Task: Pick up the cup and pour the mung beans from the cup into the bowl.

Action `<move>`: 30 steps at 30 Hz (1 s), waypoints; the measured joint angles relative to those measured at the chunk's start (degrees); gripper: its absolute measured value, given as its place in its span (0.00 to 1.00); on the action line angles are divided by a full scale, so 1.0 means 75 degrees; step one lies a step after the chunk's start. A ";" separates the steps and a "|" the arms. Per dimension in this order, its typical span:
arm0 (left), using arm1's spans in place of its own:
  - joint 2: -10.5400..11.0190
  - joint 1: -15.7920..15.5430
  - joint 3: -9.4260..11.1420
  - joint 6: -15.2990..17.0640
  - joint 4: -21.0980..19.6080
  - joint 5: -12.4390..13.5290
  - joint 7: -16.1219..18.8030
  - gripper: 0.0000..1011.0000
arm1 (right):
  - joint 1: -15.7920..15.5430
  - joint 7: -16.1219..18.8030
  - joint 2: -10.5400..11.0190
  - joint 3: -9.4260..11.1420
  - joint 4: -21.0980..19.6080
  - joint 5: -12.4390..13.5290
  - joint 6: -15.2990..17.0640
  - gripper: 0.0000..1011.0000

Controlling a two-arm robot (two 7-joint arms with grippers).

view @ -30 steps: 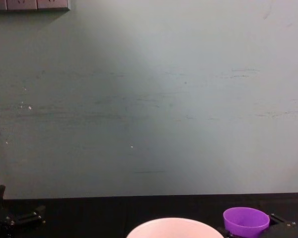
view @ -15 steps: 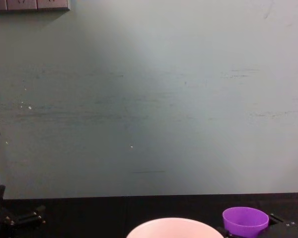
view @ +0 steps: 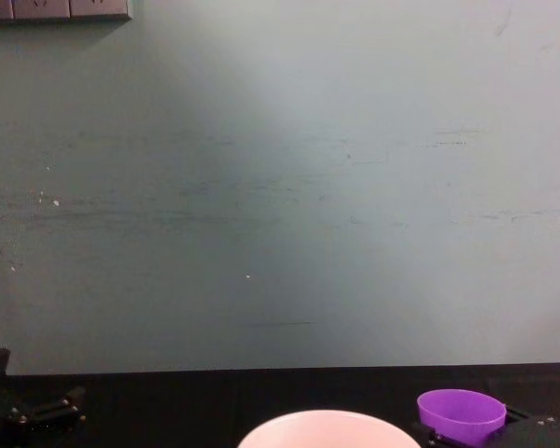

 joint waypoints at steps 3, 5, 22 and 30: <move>0.0000 0.0000 0.0000 0.0000 0.0000 0.0000 0.0000 0.99 | -0.0001 -0.0001 0.0002 0.0000 -0.0003 0.0000 0.0000 0.74; 0.0000 0.0000 0.0000 0.0000 0.0000 0.0000 0.0000 0.99 | -0.0001 -0.0001 0.0003 0.0000 -0.0005 0.0000 0.0001 0.73; 0.0000 0.0000 0.0000 0.0000 -0.0001 0.0000 0.0000 0.99 | -0.0347 -0.0085 0.0345 0.0299 -0.1139 0.0041 0.0305 0.73; 0.0000 0.0000 0.0000 0.0000 0.0000 0.0000 0.0000 0.99 | -0.0531 -0.0111 0.0634 0.0578 -0.2183 0.0435 0.0964 0.73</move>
